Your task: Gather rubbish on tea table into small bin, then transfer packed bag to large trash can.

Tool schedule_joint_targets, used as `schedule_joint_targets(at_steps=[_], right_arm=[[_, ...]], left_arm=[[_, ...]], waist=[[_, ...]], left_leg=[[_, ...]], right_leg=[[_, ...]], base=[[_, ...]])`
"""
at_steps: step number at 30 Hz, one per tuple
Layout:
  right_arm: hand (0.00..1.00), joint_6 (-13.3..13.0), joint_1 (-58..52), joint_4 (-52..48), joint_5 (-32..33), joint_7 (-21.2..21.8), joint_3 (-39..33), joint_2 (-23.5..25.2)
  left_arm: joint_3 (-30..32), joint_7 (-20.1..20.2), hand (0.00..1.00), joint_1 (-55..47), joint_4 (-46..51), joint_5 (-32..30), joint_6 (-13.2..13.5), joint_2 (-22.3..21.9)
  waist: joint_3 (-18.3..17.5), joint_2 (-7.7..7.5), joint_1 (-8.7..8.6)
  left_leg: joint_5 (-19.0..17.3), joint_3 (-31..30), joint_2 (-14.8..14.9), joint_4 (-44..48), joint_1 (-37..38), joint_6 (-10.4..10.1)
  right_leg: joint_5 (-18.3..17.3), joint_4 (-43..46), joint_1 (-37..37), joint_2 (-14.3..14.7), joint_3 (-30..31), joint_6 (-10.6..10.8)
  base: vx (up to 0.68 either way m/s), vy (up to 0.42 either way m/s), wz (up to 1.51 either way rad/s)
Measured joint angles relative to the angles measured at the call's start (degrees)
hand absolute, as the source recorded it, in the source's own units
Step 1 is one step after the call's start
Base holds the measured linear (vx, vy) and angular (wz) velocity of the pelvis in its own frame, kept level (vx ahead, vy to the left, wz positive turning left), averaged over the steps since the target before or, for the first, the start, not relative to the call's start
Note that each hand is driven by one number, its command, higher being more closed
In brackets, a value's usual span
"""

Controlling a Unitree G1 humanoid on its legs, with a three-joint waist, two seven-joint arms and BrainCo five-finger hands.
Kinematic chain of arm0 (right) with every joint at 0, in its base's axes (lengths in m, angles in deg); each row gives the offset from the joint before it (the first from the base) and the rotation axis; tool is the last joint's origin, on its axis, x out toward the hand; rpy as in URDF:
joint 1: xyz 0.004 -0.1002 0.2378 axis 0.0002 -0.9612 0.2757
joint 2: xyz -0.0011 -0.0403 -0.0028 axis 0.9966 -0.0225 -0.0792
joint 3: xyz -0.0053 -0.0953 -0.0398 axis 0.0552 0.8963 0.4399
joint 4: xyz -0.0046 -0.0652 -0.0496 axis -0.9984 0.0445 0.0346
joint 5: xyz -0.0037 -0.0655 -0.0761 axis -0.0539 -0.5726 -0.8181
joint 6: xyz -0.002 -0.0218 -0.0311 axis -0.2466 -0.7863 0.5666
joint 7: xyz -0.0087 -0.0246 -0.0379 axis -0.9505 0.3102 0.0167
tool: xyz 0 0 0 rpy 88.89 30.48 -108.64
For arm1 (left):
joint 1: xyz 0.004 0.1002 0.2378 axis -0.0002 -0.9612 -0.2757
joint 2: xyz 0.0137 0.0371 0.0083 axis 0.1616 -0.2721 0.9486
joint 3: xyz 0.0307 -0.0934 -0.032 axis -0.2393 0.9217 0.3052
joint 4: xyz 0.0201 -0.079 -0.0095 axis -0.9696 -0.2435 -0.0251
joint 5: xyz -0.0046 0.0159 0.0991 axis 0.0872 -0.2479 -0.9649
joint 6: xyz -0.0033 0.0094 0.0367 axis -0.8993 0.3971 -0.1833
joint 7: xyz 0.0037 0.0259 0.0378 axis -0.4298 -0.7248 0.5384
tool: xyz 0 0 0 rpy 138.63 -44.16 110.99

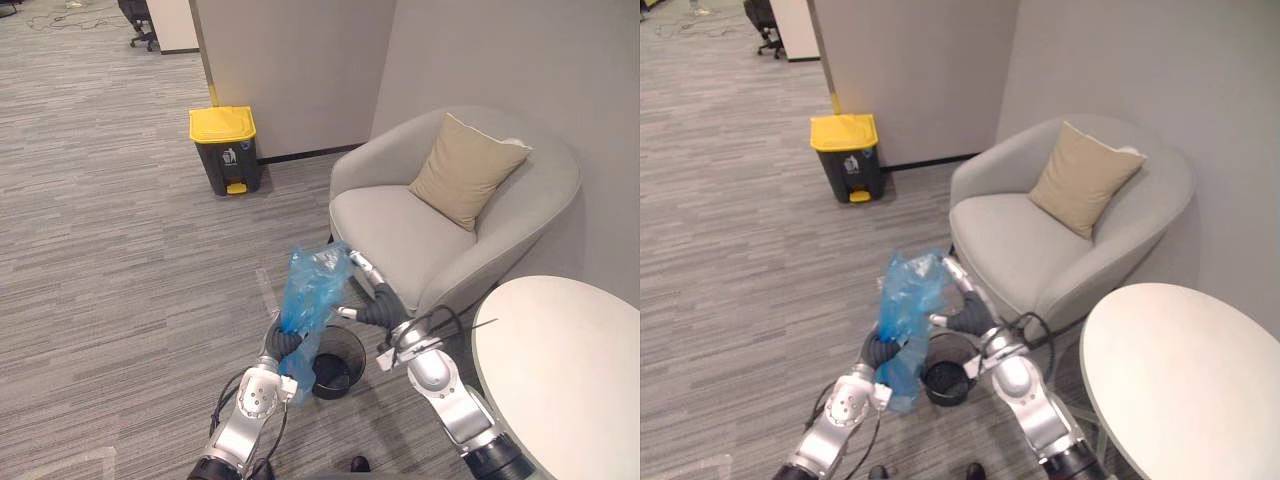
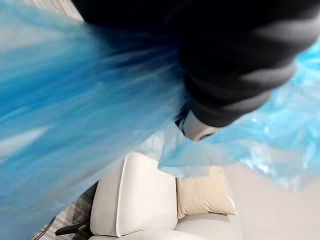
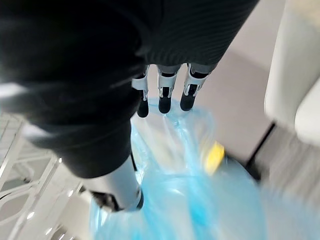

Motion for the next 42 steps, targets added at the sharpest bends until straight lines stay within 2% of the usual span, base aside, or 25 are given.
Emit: schedule_joint_targets(at_steps=[5,9,12,14,20,21,26,29,33,36,37,38,40,41,42], right_arm=[[0.00,0.04,-4.11,0.43,-0.88,-2.10,-6.65,2.68],[0.00,0.15,-6.80,4.15,-0.69,-2.01,-9.72,4.76],[0.00,1.25,-7.54,11.31,0.45,-1.07,-12.51,7.77],[0.00,2.36,-8.07,16.91,2.86,0.40,-13.90,9.39],[0.00,3.67,-8.49,32.47,6.46,2.88,-15.97,10.83],[0.00,4.74,-8.38,38.54,7.92,3.42,-17.14,10.90],[0.00,7.60,-7.17,52.98,11.91,3.42,-21.48,10.99],[0.00,9.07,-5.60,57.15,13.29,2.61,-22.65,10.95],[0.00,9.56,-4.38,58.89,14.29,1.99,-22.66,11.12],[0.00,9.85,-4.17,58.89,15.67,0.71,-22.65,12.50],[0.00,10.20,-4.62,58.93,15.79,0.48,-22.66,13.35],[0.00,10.52,-4.85,58.72,16.18,0.41,-22.68,14.09],[0.00,10.73,-4.91,58.57,17.12,0.14,-22.90,14.21],[0.00,10.68,-4.90,58.55,17.31,0.05,-22.88,14.49],[0.00,10.36,-4.55,58.30,17.31,-0.23,-22.91,14.74]], left_arm=[[3.36,0.02,1.00,-2.05,-0.36,0.08,-0.03,-0.51],[5.66,0.13,1.00,-3.27,-3.00,0.08,-0.18,-0.68],[8.21,0.62,1.00,-4.27,-6.70,0.76,-0.42,-1.40],[9.79,1.50,1.00,-4.68,-9.20,1.22,-1.48,-1.57],[13.03,2.52,1.00,-5.88,-13.60,2.30,-2.11,-1.63],[13.72,2.66,1.00,-5.99,-15.38,2.77,-2.48,-1.61],[16.39,3.88,1.00,-6.11,-20.63,4.74,-2.85,-1.76],[17.96,3.94,1.00,-6.07,-23.47,6.67,-3.58,-2.13],[18.05,3.92,1.00,-5.94,-26.84,7.92,-3.76,-2.38],[18.06,3.87,1.00,-5.59,-27.33,9.14,-3.77,-2.76],[18.15,3.81,1.00,-5.29,-27.23,9.52,-3.83,-2.95],[19.61,3.54,1.00,-5.17,-27.04,10.16,-3.86,-4.16],[19.79,3.41,1.00,-5.04,-26.54,10.27,-3.85,-4.32],[20.21,3.34,1.00,-5.38,-25.85,10.29,-3.84,-4.20],[20.78,3.29,1.00,-5.33,-25.14,10.34,-3.90,-4.47]], waist=[[0.02,0.03,-0.15],[0.35,0.25,-0.17],[0.69,0.55,-0.24],[1.01,0.70,-0.22],[1.50,0.91,-0.18],[1.92,1.00,-0.10],[3.71,1.51,0.11],[5.34,1.73,0.27],[7.53,1.49,0.83],[9.51,0.50,1.03],[9.52,0.01,1.14],[9.98,0.65,1.17],[10.04,-0.07,1.27],[9.90,-0.92,1.71],[9.56,-2.17,2.41]], left_leg=[[-0.04,-0.04,-0.06,0.00,0.06,0.06],[-0.10,-0.10,-0.15,0.00,0.46,0.03],[-0.60,-0.11,-0.23,0.00,0.85,-0.43],[-0.88,-0.12,-0.30,0.00,0.80,-0.24],[-1.26,-0.15,-0.47,0.00,1.03,-0.34],[-1.29,-0.12,-0.53,0.04,1.46,-0.33],[-1.56,0.28,-0.80,0.31,3.27,0.03],[-1.79,1.70,-0.86,0.33,4.17,0.12],[-1.86,3.38,-0.87,0.36,5.02,0.28],[-2.77,2.91,-1.25,2.95,3.67,0.98],[-4.14,1.79,-1.08,5.43,1.43,1.70],[-4.84,0.17,-0.69,7.59,-0.35,1.78],[-5.32,-2.41,-1.20,9.64,-1.32,1.37],[-5.17,-3.56,-1.39,10.85,-2.12,1.58],[-4.91,-5.55,-1.75,12.85,-4.29,0.80]], right_leg=[[-0.01,-0.03,0.13,-0.06,-0.05,-0.02],[-0.14,-0.11,0.66,-0.02,-0.22,0.11],[-0.46,-0.11,0.77,0.01,-0.40,-0.01],[-0.60,-0.23,0.81,-0.09,-0.54,-0.18],[-0.47,-0.94,1.81,-0.26,-0.91,0.18],[-0.60,-0.88,1.90,-0.29,-0.86,0.33],[-0.69,-0.65,3.64,-0.46,-0.11,0.11],[-0.73,0.08,3.45,-0.46,1.00,0.17],[-1.41,3.20,1.94,-0.39,2.45,0.49],[-5.22,11.24,-1.48,-1.03,2.64,0.74],[-7.56,14.36,-2.89,-1.56,2.20,2.16],[-12.18,26.36,-5.91,-1.79,2.25,0.67],[-16.38,36.54,-6.30,-2.11,2.45,1.23],[-17.96,40.36,-6.04,-2.12,3.13,1.36],[-19.35,38.63,-5.33,-1.44,3.61,1.51]], base=[[0.00,0.000,0.00],[0.00,0.000,0.00],[0.00,0.000,0.00],[0.00,0.000,0.00],[0.02,-0.001,0.01],[0.06,0.000,0.01],[0.06,0.005,-0.03],[0.01,0.012,-0.22],[-0.05,0.016,-0.23],[-0.09,0.002,0.15],[-0.10,-0.023,0.62],[-0.07,-0.043,0.84],[-0.01,-0.098,0.85],[-0.05,-0.250,0.96],[-0.05,-0.240,0.77]])
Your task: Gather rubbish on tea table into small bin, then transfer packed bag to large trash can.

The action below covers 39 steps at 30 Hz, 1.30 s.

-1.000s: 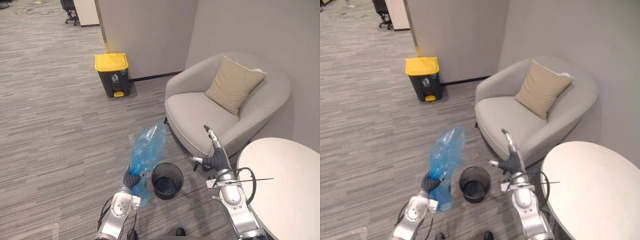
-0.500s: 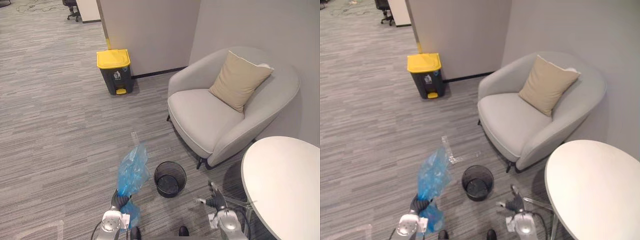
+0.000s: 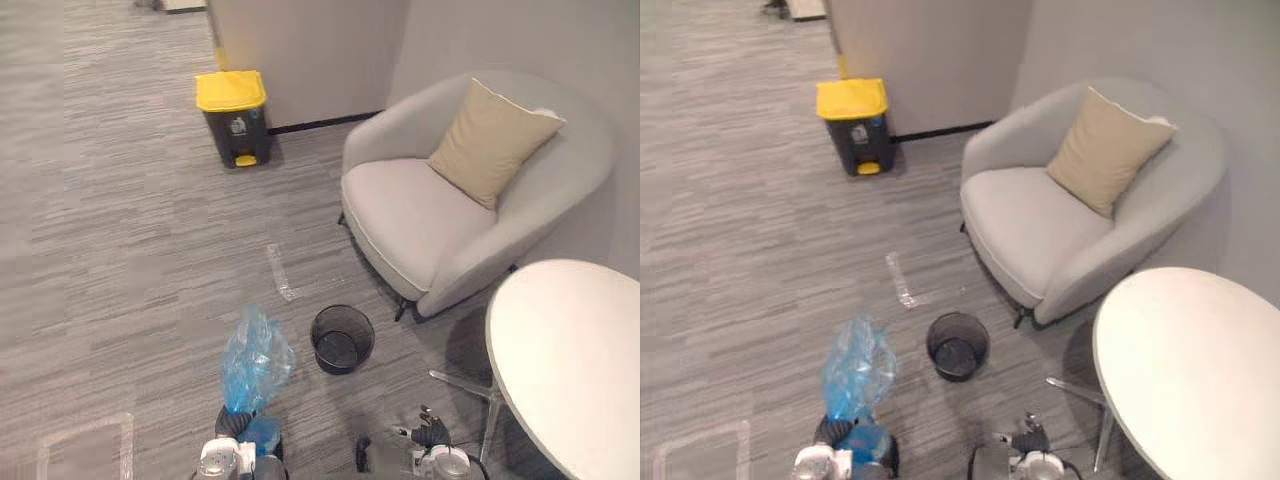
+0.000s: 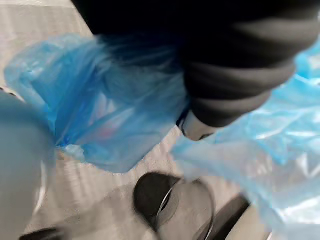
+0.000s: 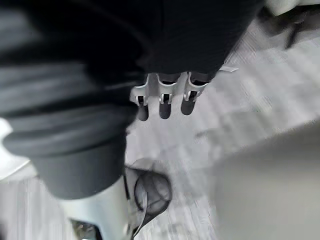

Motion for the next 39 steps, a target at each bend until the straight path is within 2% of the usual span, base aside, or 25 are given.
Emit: schedule_joint_targets(at_steps=[1,2,3,5,7,8,9,11,12,14,16,17,18,19,22,24,25,27,28,29,31,34,35,38,39], right_arm=[[0.00,-0.05,0.15,-0.25,0.01,-0.16,0.00,0.27],[0.00,-0.21,0.42,-1.89,0.01,-0.80,-0.17,0.08],[0.00,-0.68,1.85,-2.16,0.01,-1.10,-0.01,-0.32],[0.00,-0.69,2.75,-2.07,0.03,-1.72,0.39,-0.64],[0.00,-0.68,2.38,-1.84,-0.04,-1.99,0.40,-1.25],[0.00,-0.57,2.39,-1.75,-0.08,-2.13,0.39,-1.25],[0.00,-0.55,2.46,-1.77,-0.08,-2.23,0.36,-1.16],[0.00,-0.59,2.71,-1.82,-0.04,-3.20,0.17,-0.88],[0.00,-0.61,2.71,-1.81,-0.04,-3.25,0.14,-1.12],[0.00,-0.55,2.79,-1.65,-0.02,-3.23,-0.66,-1.74],[0.00,-0.68,2.77,-1.51,-0.03,-3.16,-1.26,-1.45],[0.00,-0.77,2.95,-0.56,-0.03,-3.12,-1.33,-0.80],[0.00,-0.77,2.92,-0.01,-0.03,-3.12,-1.34,-0.75],[0.00,-0.70,2.72,1.17,-0.05,-3.10,-1.30,-1.33],[0.00,-0.39,2.90,3.56,-0.13,-3.03,-1.33,-0.55],[0.00,0.05,2.68,3.81,-0.15,-2.93,-1.35,-0.32],[0.00,0.39,2.66,4.29,-0.16,-2.89,-1.36,-0.35],[0.00,0.64,2.85,5.06,-0.21,-2.58,-1.35,-0.36],[0.00,0.79,3.65,4.84,-0.26,-2.27,-1.25,-0.29],[0.00,0.78,4.47,4.92,-0.24,-2.01,-1.25,-0.17],[0.00,0.59,4.69,4.97,-0.24,-1.91,-1.09,-0.19],[0.00,0.34,5.16,5.07,-0.18,-1.91,-0.73,-0.53],[0.00,0.35,5.14,5.15,-0.19,-1.90,-0.75,-0.60],[0.00,-0.11,5.39,4.84,-0.13,-1.85,-1.08,-0.89],[0.00,-0.24,5.09,4.75,-0.12,-1.82,-1.85,-0.82]], left_arm=[[0.12,-0.05,1.00,0.00,0.02,0.04,-0.01,-0.13],[0.55,-0.44,1.00,0.00,0.78,0.39,0.19,-1.49],[0.83,-1.06,1.00,0.21,0.67,0.80,0.24,-2.09],[-0.03,-1.03,1.00,0.96,0.07,0.90,0.11,-3.18],[-1.02,-1.06,1.00,1.01,0.08,0.97,0.17,-4.28],[-1.34,-1.06,1.00,1.30,0.07,1.01,0.15,-4.62],[-1.34,-1.08,1.00,1.53,0.07,1.01,0.14,-4.66],[-1.63,-1.12,1.00,2.17,0.13,1.03,0.20,-4.51],[-1.80,-1.12,1.00,2.21,0.13,1.03,0.21,-4.52],[-2.90,-1.12,1.00,3.22,0.11,1.03,0.28,-4.16],[-3.57,-1.08,1.00,3.16,-0.14,1.03,0.26,-3.39],[-3.63,-1.05,1.00,3.85,-1.29,0.98,0.23,-2.93],[-3.58,-1.01,1.00,3.89,-1.53,0.97,0.26,-2.66],[-3.58,-1.01,1.00,3.78,-1.96,0.86,0.26,-2.26],[-3.98,-1.02,1.00,3.99,-3.17,0.79,0.20,-0.17],[-4.00,-0.97,1.00,3.69,-3.23,0.76,0.12,0.99],[-3.96,-0.99,1.00,3.21,-3.20,0.76,0.12,1.14],[-4.00,-0.98,1.00,3.25,-3.27,0.74,0.00,1.91],[-3.92,-1.11,1.00,3.34,-3.26,0.75,-0.08,2.44],[-3.99,-1.06,1.00,3.27,-3.29,0.75,-0.18,3.19],[-3.97,-1.11,1.00,3.21,-3.28,0.78,-0.16,4.16],[-3.96,-1.07,1.00,3.56,-3.33,0.76,-0.17,4.34],[-3.95,-1.07,1.00,3.81,-3.37,0.77,-0.17,4.15],[-4.04,-0.99,1.00,4.47,-3.37,0.76,-0.14,4.18],[-4.09,-0.94,1.00,4.49,-3.42,0.74,-0.13,4.06]], waist=[[0.06,0.38,0.49],[-0.12,1.30,2.63],[0.33,2.22,3.44],[0.87,4.62,3.03],[0.85,5.93,3.02],[1.23,6.68,2.89],[1.48,6.17,2.63],[1.89,4.97,1.78],[2.00,4.69,1.69],[1.89,5.78,1.68],[2.00,5.20,1.65],[2.82,4.10,1.61],[2.89,3.90,1.44],[2.62,4.50,1.33],[2.51,2.94,1.17],[2.62,2.24,1.08],[2.85,1.65,0.82],[3.43,1.00,0.65],[3.67,1.33,0.62],[4.18,1.56,-0.10],[4.26,1.60,-0.74],[4.35,1.69,-1.56],[4.55,1.96,-1.61],[4.90,2.18,-2.71],[4.92,1.94,-2.84]], left_leg=[[0.24,-0.20,0.22,0.13,-0.24,-0.21],[1.11,-0.21,1.39,-0.30,-1.84,0.49],[2.49,-0.72,1.98,-0.47,-3.84,0.06],[4.78,-3.00,2.84,-1.98,-5.23,0.45],[6.41,-4.19,3.36,-4.31,-5.99,0.80],[4.03,-2.66,4.12,-6.16,-6.03,0.31],[2.85,-1.35,4.28,-6.62,-6.24,0.65],[1.91,7.60,4.35,3.45,-9.00,1.85],[1.90,8.98,4.42,6.02,-8.92,1.98],[-0.13,12.23,4.66,8.00,-9.02,3.02],[-0.31,11.99,3.13,3.86,-7.34,3.24],[-2.96,11.93,2.16,6.60,-7.15,4.68],[-4.20,11.65,1.87,9.18,-6.95,5.37],[-6.93,11.08,1.59,8.64,-5.26,3.46],[-6.94,11.07,-2.09,5.51,-5.05,4.43],[-8.08,10.77,-4.66,5.92,-5.12,6.13],[-9.30,10.54,-6.21,6.71,-4.78,6.70],[-11.71,10.30,-7.52,8.70,-3.84,7.96],[-12.33,10.09,-7.32,8.67,-2.50,8.55],[-13.32,8.86,-6.99,8.61,-0.34,8.93],[-14.54,7.94,-6.25,7.70,2.74,8.74],[-15.11,6.94,-5.84,4.93,7.14,8.02],[-15.39,6.79,-5.58,3.91,8.68,7.56],[-16.62,4.87,-5.30,0.47,13.62,5.37],[-17.68,3.55,-5.50,-0.01,15.88,3.62]], right_leg=[[-0.14,-1.52,0.12,0.43,0.06,-0.13],[-0.92,-6.82,1.25,1.67,0.04,-1.47],[-2.19,-10.46,1.64,2.40,-0.65,-4.05],[-0.89,-11.43,1.25,3.35,-3.78,-4.69],[-0.40,-11.98,1.02,3.69,-6.85,-5.34],[0.59,-13.80,1.31,3.52,-9.50,-5.81],[1.43,-15.17,1.60,2.88,-10.35,-6.38],[3.80,-17.73,2.14,-0.31,-14.54,-6.32],[3.90,-17.71,2.10,-0.81,-15.39,-6.19],[4.24,-17.78,2.50,-1.66,-19.65,-5.61],[5.00,-20.97,4.25,-2.64,-22.19,-4.31],[5.37,-21.99,5.28,-4.13,-23.24,-3.32],[4.93,-22.16,5.99,-4.78,-23.50,-2.88],[4.72,-22.73,7.08,-4.80,-23.88,-1.60],[4.72,-23.88,6.94,-6.75,-22.36,-0.03],[3.52,-23.21,7.01,-8.83,-21.76,1.77],[2.41,-21.33,6.93,-10.42,-21.14,2.51],[2.26,-12.00,4.64,-12.40,-18.25,1.12],[3.75,-3.49,1.00,-12.51,-16.11,-0.81],[3.11,3.00,-1.24,-11.02,-13.75,-0.91],[0.21,5.51,-3.36,-7.56,-12.94,-0.79],[0.02,-2.09,-7.18,-3.71,-17.23,-1.99],[1.38,-6.51,-8.21,-2.41,-18.64,-2.75],[11.01,-21.22,-9.86,1.08,-21.55,-4.28],[16.10,-24.36,-9.81,1.65,-21.59,-6.49]], base=[[-0.10,-0.206,0.40],[-0.11,-0.135,-0.03],[-0.14,-0.145,0.01],[-0.18,-0.118,0.45],[-0.15,-0.083,0.77],[-0.15,-0.058,0.90],[-0.13,-0.001,0.95],[-0.04,0.024,0.95],[0.01,0.026,0.86],[-0.06,0.106,0.97],[-0.08,0.182,0.74],[-0.08,0.198,0.47],[-0.04,0.196,0.47],[0.01,0.156,0.37],[0.06,0.236,0.21],[0.11,0.213,0.26],[0.15,0.197,0.32],[0.21,0.185,0.11],[0.24,0.151,0.02],[0.21,0.100,0.15],[0.29,0.031,0.25],[0.38,-0.018,0.16],[0.41,-0.030,0.12],[0.57,-0.074,0.32],[0.55,-0.120,0.62]])
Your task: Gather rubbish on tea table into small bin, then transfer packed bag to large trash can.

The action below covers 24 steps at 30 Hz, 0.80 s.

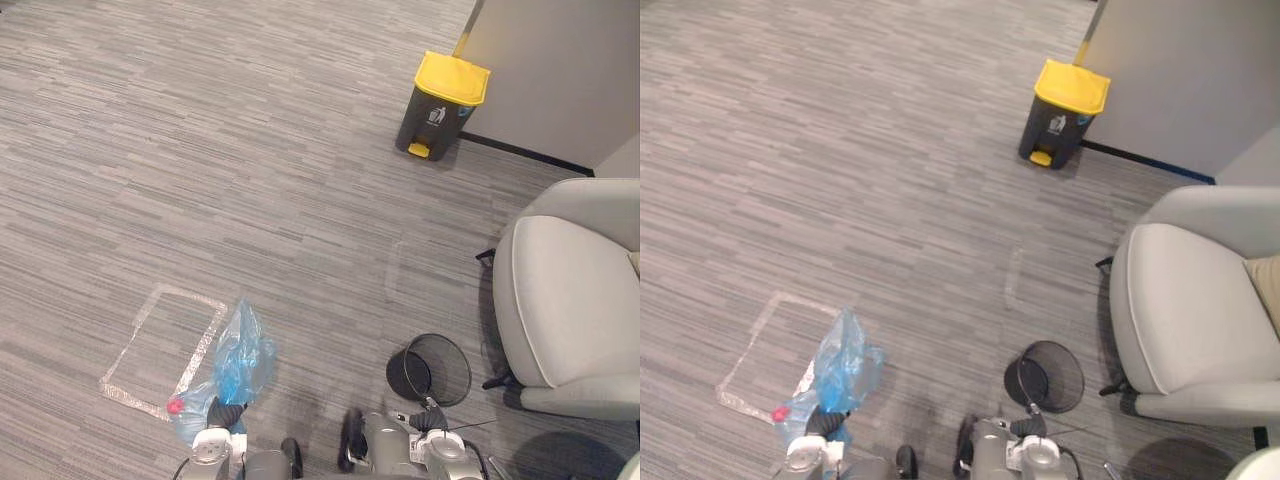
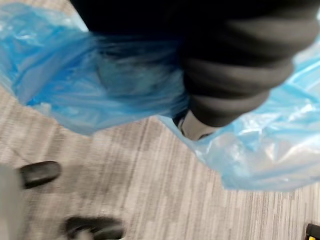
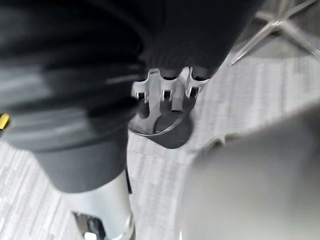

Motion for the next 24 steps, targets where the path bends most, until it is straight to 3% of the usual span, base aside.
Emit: schedule_joint_targets(at_steps=[1,2,4,5,6,7,8,9,12,15,16,17,18,19,20,22,24], right_arm=[[0.00,-0.07,-0.23,-0.09,0.04,0.01,-0.59,-0.01],[0.00,-0.03,0.42,-0.13,0.00,0.07,-1.15,-0.58],[0.00,0.03,0.35,-1.97,0.12,0.23,-1.72,-0.46],[0.00,0.05,-0.11,-2.47,0.13,0.34,-1.62,-0.34],[0.00,0.35,-0.93,-3.80,0.24,0.38,-1.00,-0.06],[0.00,0.32,-1.26,-4.67,0.61,0.35,-0.56,0.54],[0.00,0.26,-1.31,-6.35,1.02,0.31,-0.55,1.21],[0.00,-0.03,-0.96,-7.38,1.12,0.22,-0.57,1.39],[0.00,0.03,-0.80,-8.84,1.11,0.04,-0.78,2.09],[0.00,0.18,-0.70,-8.74,1.09,-0.31,-2.51,2.86],[0.00,0.19,-1.19,-8.60,1.07,-0.47,-2.78,2.80],[0.00,0.22,-1.53,-7.76,1.03,-0.89,-2.77,2.31],[0.00,0.39,-1.54,-6.66,1.01,-1.10,-2.76,2.03],[0.00,0.89,-1.90,-6.05,0.96,-1.11,-2.54,3.23],[0.00,0.88,-2.85,-6.38,0.92,-1.17,-2.62,4.31],[0.00,1.16,-3.00,-6.25,0.91,-1.12,-2.60,4.52],[0.00,1.13,-2.97,-6.25,0.86,-1.11,-2.59,4.72]], left_arm=[[0.02,0.00,1.00,0.02,-0.03,-0.05,0.02,-0.01],[0.08,-0.03,1.00,0.39,-0.41,-0.07,0.04,-0.93],[0.08,0.03,1.00,1.09,-0.21,-0.17,0.27,-2.22],[0.45,0.12,1.00,0.98,-0.04,-0.21,0.22,-3.01],[1.45,0.18,1.00,-0.03,1.19,-0.36,0.20,-4.62],[1.68,0.28,1.00,-0.64,2.19,-0.37,0.26,-5.19],[1.98,0.53,1.00,-0.94,3.50,-0.37,0.27,-6.09],[1.94,1.04,1.00,-0.73,4.30,-0.31,0.27,-6.75],[2.41,1.29,1.00,-0.62,4.75,-0.29,0.28,-7.82],[2.88,1.27,1.00,0.07,4.70,-0.31,0.28,-8.78],[2.87,1.24,1.00,0.13,4.57,-0.31,0.32,-9.09],[2.87,1.19,1.00,-0.12,3.91,-0.30,0.37,-9.37],[2.86,1.11,1.00,-0.10,3.53,-0.29,0.37,-9.45],[2.80,1.11,1.00,0.02,3.44,-0.29,0.29,-8.28],[2.82,1.07,1.00,0.52,3.26,-0.31,0.22,-7.52],[2.49,1.08,1.00,0.39,2.67,-0.31,0.08,-7.37],[1.93,0.99,1.00,0.43,2.24,-0.29,-0.08,-7.04]], waist=[[-0.08,-0.13,-0.46],[0.05,1.51,-0.45],[0.92,2.83,-0.73],[1.21,3.25,-0.95],[1.60,3.52,-0.83],[1.66,3.49,-0.27],[1.95,2.89,0.68],[2.27,1.99,1.50],[2.29,1.79,3.07],[2.39,1.59,3.70],[2.12,1.79,3.81],[1.76,2.56,4.08],[1.22,2.37,4.56],[-0.17,0.14,4.58],[-0.75,-0.95,4.58],[-0.68,-0.85,4.72],[-0.66,-0.63,4.53]], left_leg=[[-0.70,-1.30,0.16,0.10,1.50,-1.15],[-1.07,-1.89,2.13,0.77,2.19,-1.92],[-0.14,-0.94,3.88,9.31,-0.35,-3.66],[0.16,-0.05,4.67,16.05,-1.86,-4.15],[3.53,1.78,7.92,33.02,-7.25,-5.53],[3.13,2.70,9.81,39.71,-9.80,-4.80],[1.35,4.75,12.28,47.84,-13.79,-2.57],[0.13,6.02,13.75,49.40,-17.93,-1.44],[-0.90,6.09,14.96,40.22,-23.13,-1.02],[1.05,1.84,11.98,23.02,-25.75,-2.36],[4.21,-0.04,10.59,15.48,-25.33,-3.05],[10.13,-1.81,10.21,10.23,-24.15,-4.08],[14.08,-1.60,9.72,10.24,-23.47,-3.73],[11.60,0.49,7.80,11.02,-23.51,-2.75],[9.73,2.47,6.63,12.70,-23.20,-1.62],[6.62,4.81,5.64,14.53,-20.39,0.02],[3.97,7.00,4.79,13.58,-15.86,0.96]], right_leg=[[4.81,-0.08,0.80,-0.07,0.06,-3.77],[3.96,0.95,2.04,0.98,-1.08,-4.78],[-0.18,1.62,4.69,1.59,-2.55,-5.45],[-1.31,1.24,6.77,2.12,-2.84,-5.31],[-3.14,-0.41,11.66,3.16,-2.29,-5.61],[-3.95,-0.81,13.66,3.73,-1.57,-5.76],[-5.41,-1.22,16.58,3.96,0.07,-5.78],[-6.17,-2.15,19.05,3.81,2.18,-5.42],[-6.72,-4.38,21.88,3.46,6.04,-4.46],[-9.19,-4.50,24.58,1.10,9.76,-1.43],[-10.50,-4.20,25.27,0.22,11.20,0.25],[-12.09,-4.02,25.85,-0.01,13.05,2.40],[-12.86,-3.79,26.02,-0.51,14.63,3.40],[-13.46,-3.43,25.92,-2.97,15.93,4.35],[-13.75,-1.56,25.37,-5.09,16.21,4.94],[-13.96,5.14,24.15,-6.88,17.35,5.39],[-13.00,18.57,19.43,-8.51,18.70,8.27]], base=[[0.58,-0.153,0.53],[0.57,-0.155,0.51],[0.50,-0.148,0.35],[0.55,-0.144,0.14],[0.54,-0.116,-0.06],[0.60,-0.093,-0.39],[0.43,-0.038,-0.69],[0.41,-0.028,-0.68],[0.37,0.054,-0.77],[0.37,0.225,-0.60],[0.47,0.396,-0.66],[0.47,0.428,-0.83],[0.32,0.311,-0.77],[0.35,0.260,-0.60],[0.45,0.302,-0.42],[0.50,0.347,-0.53],[0.36,0.243,-0.50]])
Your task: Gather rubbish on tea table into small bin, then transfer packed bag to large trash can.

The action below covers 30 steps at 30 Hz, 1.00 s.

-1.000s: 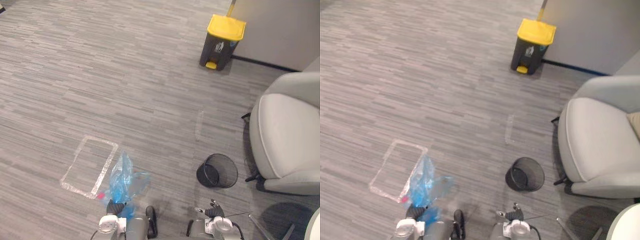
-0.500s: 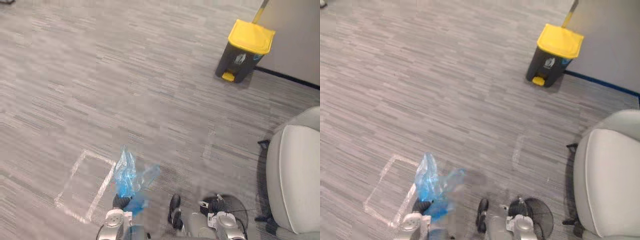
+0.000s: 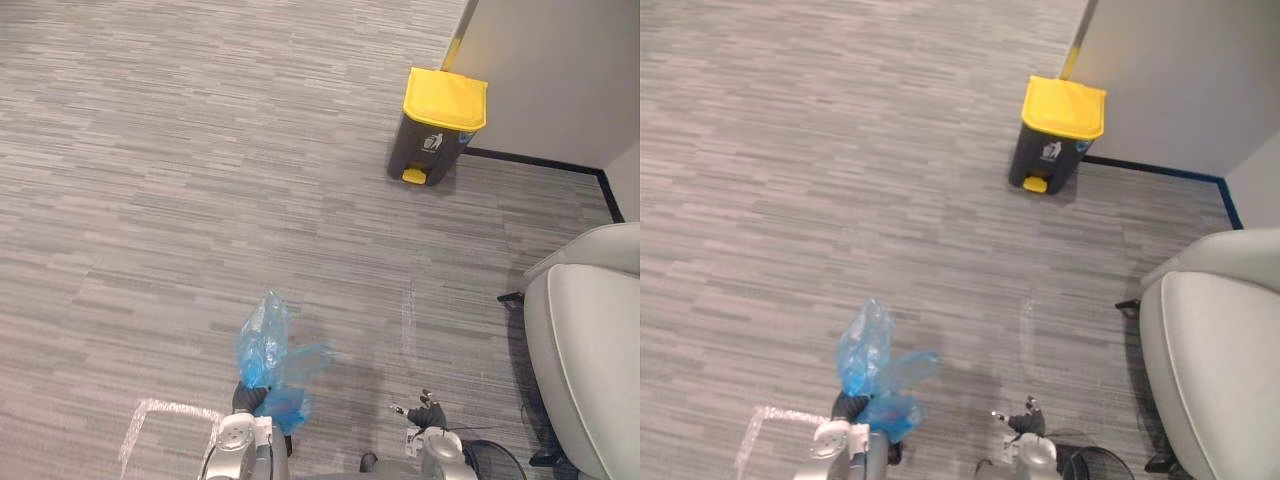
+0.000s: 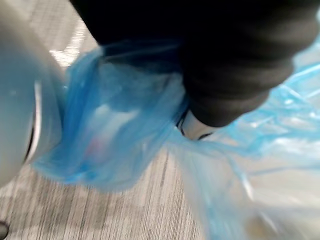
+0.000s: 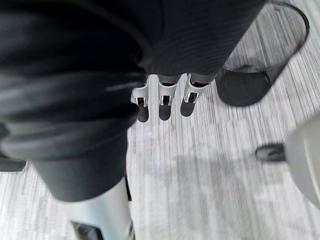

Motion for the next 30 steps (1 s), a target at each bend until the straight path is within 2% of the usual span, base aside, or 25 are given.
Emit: schedule_joint_targets(at_steps=[1,2,5,7,8,9,10,11,12,13,15,16,17,18,19,20,21,24,25,27,28,29,30], right_arm=[[0.00,0.00,0.10,0.23,-0.02,0.04,0.36,0.20],[0.00,0.04,0.64,0.51,-0.06,0.12,0.59,0.18],[0.00,-0.10,0.85,1.36,-0.07,0.05,0.50,-0.23],[0.00,-0.23,2.53,2.72,-0.25,0.07,0.66,-1.15],[0.00,-0.25,3.02,2.89,-0.27,0.06,0.72,-1.54],[0.00,-0.40,3.09,2.92,-0.29,0.01,0.87,-1.99],[0.00,-0.39,2.69,3.17,-0.32,0.00,0.92,-2.35],[0.00,-0.48,3.07,4.07,-0.45,0.02,0.92,-3.64],[0.00,-0.42,3.84,4.65,-0.69,0.01,0.88,-4.12],[0.00,-0.51,4.30,4.73,-0.79,-0.02,0.02,-4.48],[0.00,-0.34,3.69,5.04,-0.70,0.06,-1.82,-4.27],[0.00,-0.34,2.51,4.53,-0.60,0.10,-1.93,-4.06],[0.00,-0.24,1.79,3.90,-0.23,0.05,-1.23,-3.69],[0.00,-0.23,1.79,3.89,-0.16,0.02,-0.99,-3.68],[0.00,-0.23,1.65,3.59,0.24,-0.03,-0.10,-3.48],[0.00,-0.23,1.72,3.19,0.27,-0.03,0.22,-3.01],[0.00,-0.22,1.71,2.66,0.28,-0.02,0.29,-3.02],[0.00,-0.33,1.92,1.09,0.32,-0.07,-0.85,-1.40],[0.00,-0.31,1.95,0.80,0.32,-0.11,-1.34,-1.04],[0.00,-0.30,0.57,0.66,0.29,-0.24,-1.55,-1.32],[0.00,-0.30,0.11,1.24,0.27,-0.26,-1.50,-1.92],[0.00,0.26,0.29,3.07,0.26,-0.24,-1.40,-1.59],[0.00,0.30,-0.07,3.08,0.22,-0.13,-1.14,-0.95]], left_arm=[[-1.07,-0.03,1.00,-0.10,-0.12,0.06,0.01,0.91],[-1.55,-0.07,1.00,0.34,-0.51,0.34,0.00,1.74],[-1.38,-1.13,1.00,0.58,-1.53,0.39,-0.03,2.34],[-1.38,-1.11,1.00,1.17,-2.61,0.39,-0.03,2.98],[-1.38,-1.11,1.00,1.51,-3.21,0.39,-0.04,3.30],[-1.41,-1.10,1.00,1.53,-3.47,0.38,-0.03,3.93],[-1.41,-1.11,1.00,1.46,-3.69,0.38,-0.01,4.17],[-1.30,-1.13,1.00,1.97,-5.07,0.36,-0.06,3.97],[-1.26,-1.08,1.00,2.25,-5.64,0.36,-0.07,3.78],[-1.35,-1.03,1.00,2.41,-5.80,0.31,-0.03,3.64],[-1.34,-1.04,1.00,3.00,-5.79,0.29,-0.03,2.94],[-1.23,-0.97,1.00,3.20,-5.37,0.29,-0.02,2.56],[-0.78,-0.89,1.00,3.06,-4.85,0.30,-0.01,1.65],[-0.57,-0.91,1.00,2.86,-4.62,0.31,-0.01,1.32],[-0.07,-0.82,1.00,1.54,-2.87,0.32,0.02,-0.04],[0.02,-0.74,1.00,0.63,-1.85,0.34,0.01,-0.79],[-0.07,-0.64,1.00,0.50,-1.68,0.35,-0.03,-1.00],[0.39,-0.30,1.00,0.14,-0.52,0.34,-0.03,-1.56],[0.62,-0.02,1.00,0.33,-0.37,0.33,-0.02,-1.69],[0.56,0.14,1.00,0.38,-0.43,0.34,0.01,-2.47],[0.27,0.17,1.00,0.04,-0.55,0.33,0.14,-2.70],[0.31,0.16,1.00,0.15,-1.14,0.32,0.10,-2.08],[0.37,0.06,1.00,0.23,-1.16,0.32,0.09,-1.36]], waist=[[0.16,0.29,-0.14],[0.22,0.38,-0.22],[0.43,0.74,-1.16],[0.71,1.15,-2.14],[0.86,1.36,-2.84],[0.89,1.23,-3.47],[0.73,0.71,-3.61],[0.83,1.76,-4.12],[0.59,2.97,-3.62],[0.91,3.21,-3.74],[0.94,3.55,-4.35],[1.00,3.66,-4.46],[1.21,3.72,-4.41],[1.34,3.63,-4.32],[1.59,3.63,-3.71],[1.75,3.30,-2.78],[1.79,3.14,-2.43],[1.97,2.88,-1.06],[2.18,2.48,-0.79],[1.65,2.71,-0.77],[1.05,3.56,-0.44],[0.23,2.50,-0.03],[-0.56,1.16,-0.26]], left_leg=[[-1.41,0.64,-0.15,-0.69,2.55,0.19],[-1.95,1.10,-0.71,-2.66,5.22,0.25],[-1.98,1.45,-0.87,-7.35,10.76,0.28],[-1.97,1.47,-0.10,-10.72,14.47,0.27],[-1.97,1.44,0.29,-12.36,16.22,0.24],[-2.13,1.31,0.40,-14.55,18.67,-0.26],[-2.68,1.01,0.15,-15.33,20.56,-1.58],[-3.48,-0.15,1.08,-15.44,21.97,-2.94],[-2.88,-0.51,2.42,-15.21,21.98,-3.74],[-1.29,-1.60,2.41,-14.59,22.10,-5.34],[0.16,-3.58,3.47,-9.44,21.51,-7.21],[0.59,-4.49,4.85,-0.84,18.90,-7.85],[3.82,-5.26,6.82,11.94,14.13,-8.60],[5.39,-5.29,7.59,16.01,12.67,-8.67],[1.71,-4.54,10.68,30.44,6.51,-6.81],[-1.00,-3.52,11.63,34.74,1.87,-5.85],[-1.87,-3.22,11.60,34.49,-0.01,-5.12],[-3.18,-1.76,10.00,19.42,-5.09,-4.35],[-2.63,-2.03,8.38,13.24,-6.29,-4.23],[1.73,-4.16,4.74,0.16,-6.79,-4.40],[6.60,-5.93,4.22,-3.14,-6.60,-4.94],[7.98,-5.35,2.10,-2.80,-5.57,-3.32],[6.83,-4.53,0.77,-2.81,-5.51,-2.77]], right_leg=[[-0.01,10.15,-4.34,-0.20,-0.30,1.47],[-1.72,17.13,-8.61,-0.18,-1.73,0.68],[-4.24,17.87,-13.73,0.94,-7.31,-1.82],[-4.64,11.45,-17.55,2.96,-11.55,-3.65],[-3.25,6.14,-19.00,3.84,-13.37,-5.26],[1.92,-4.33,-19.85,5.10,-15.29,-6.01],[9.87,-10.77,-19.46,5.81,-15.64,-7.43],[12.26,-10.47,-18.51,7.04,-15.81,-10.74],[11.60,-9.87,-18.46,7.87,-16.04,-11.42],[8.69,-7.74,-18.72,7.78,-16.06,-11.55],[5.16,-5.98,-16.86,7.91,-17.01,-12.07],[4.36,-7.49,-13.92,8.51,-17.69,-12.11],[3.67,-10.40,-9.49,9.46,-17.78,-12.12],[3.60,-11.33,-8.15,9.69,-17.63,-12.21],[2.97,-14.24,-3.40,10.83,-16.32,-12.78],[2.24,-15.75,-0.62,11.15,-14.85,-12.92],[1.92,-16.37,0.45,11.13,-14.01,-12.65],[1.06,-17.96,3.87,10.02,-10.00,-11.08],[0.36,-18.38,5.12,8.80,-9.04,-9.91],[-1.21,-19.55,6.74,7.10,-7.68,-7.30],[-2.45,-19.76,7.28,7.15,-6.42,-5.79],[-3.30,-20.09,8.14,5.42,-3.91,-4.52],[-3.34,-20.03,8.03,3.92,-3.23,-4.39]], base=[[0.32,0.161,-0.28],[0.32,0.132,-0.20],[0.39,0.026,-0.06],[0.41,-0.071,0.06],[0.43,-0.123,0.21],[0.57,-0.170,0.26],[0.52,-0.151,0.22],[0.53,-0.130,-0.04],[0.41,-0.108,-0.15],[0.47,-0.165,-0.09],[0.49,-0.232,0.14],[0.43,-0.207,0.18],[0.40,-0.147,0.13],[0.29,-0.068,-0.18],[0.41,-0.036,-0.53],[0.32,-0.010,-0.64],[0.39,0.013,-0.67],[0.33,0.103,-0.68],[0.38,0.194,-0.36],[0.37,0.250,-0.36],[0.38,0.342,-0.60],[0.40,0.347,-0.51],[0.56,0.356,-0.41]])
